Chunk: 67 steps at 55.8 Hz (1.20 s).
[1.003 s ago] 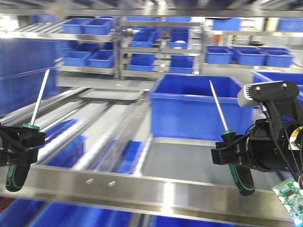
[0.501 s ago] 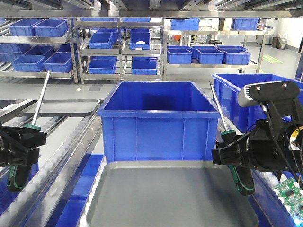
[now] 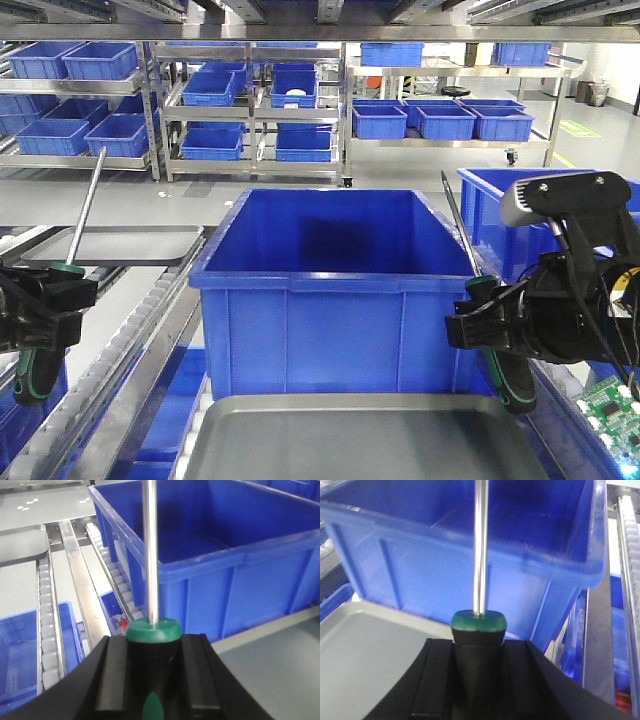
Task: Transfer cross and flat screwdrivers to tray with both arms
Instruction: 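Lower both grippers with screwdrivers toward the grey tray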
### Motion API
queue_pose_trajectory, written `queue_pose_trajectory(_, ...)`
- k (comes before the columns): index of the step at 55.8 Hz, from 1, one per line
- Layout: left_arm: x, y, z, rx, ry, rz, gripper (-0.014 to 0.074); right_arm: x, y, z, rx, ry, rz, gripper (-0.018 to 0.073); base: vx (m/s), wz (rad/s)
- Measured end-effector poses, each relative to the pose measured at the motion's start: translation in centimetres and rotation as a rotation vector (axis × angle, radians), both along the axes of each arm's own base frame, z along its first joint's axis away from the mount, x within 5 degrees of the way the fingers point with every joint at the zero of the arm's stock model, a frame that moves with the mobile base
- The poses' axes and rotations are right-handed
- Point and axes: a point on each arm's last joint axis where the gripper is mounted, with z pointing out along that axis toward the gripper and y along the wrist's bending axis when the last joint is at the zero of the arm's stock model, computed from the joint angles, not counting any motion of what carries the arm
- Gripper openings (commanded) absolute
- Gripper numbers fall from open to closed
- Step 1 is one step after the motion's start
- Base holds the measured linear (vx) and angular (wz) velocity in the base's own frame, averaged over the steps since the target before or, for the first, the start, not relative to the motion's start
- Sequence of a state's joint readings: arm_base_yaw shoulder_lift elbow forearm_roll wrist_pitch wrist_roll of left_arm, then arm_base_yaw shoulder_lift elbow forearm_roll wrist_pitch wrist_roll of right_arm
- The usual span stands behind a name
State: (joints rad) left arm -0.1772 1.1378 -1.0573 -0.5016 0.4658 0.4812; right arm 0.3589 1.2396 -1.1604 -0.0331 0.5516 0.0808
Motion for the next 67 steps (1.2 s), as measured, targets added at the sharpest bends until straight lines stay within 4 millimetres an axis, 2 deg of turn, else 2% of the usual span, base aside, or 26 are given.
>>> queue_pose_trajectory(55,0.0,-0.1,0.1,-0.02,0.002,0.001,0.0003,-0.1,0.1,-0.1,0.014,0.014,0.0,-0.0008,0.02,-0.01)
queue_pose_trajectory(62,0.1,-1.3,-0.3,-0.091,0.046,-0.048,0.0003,-0.5,0.2,-0.8,0.042,0.104,0.001,-0.0008,0.0,0.0)
queue_pose_trajectory(67,0.1,-3.7,-1.7,-0.126,0.161,-0.163,0.0003,-0.8,0.3,-2.1,0.059,0.171,0.001,-0.0008,0.0,0.0)
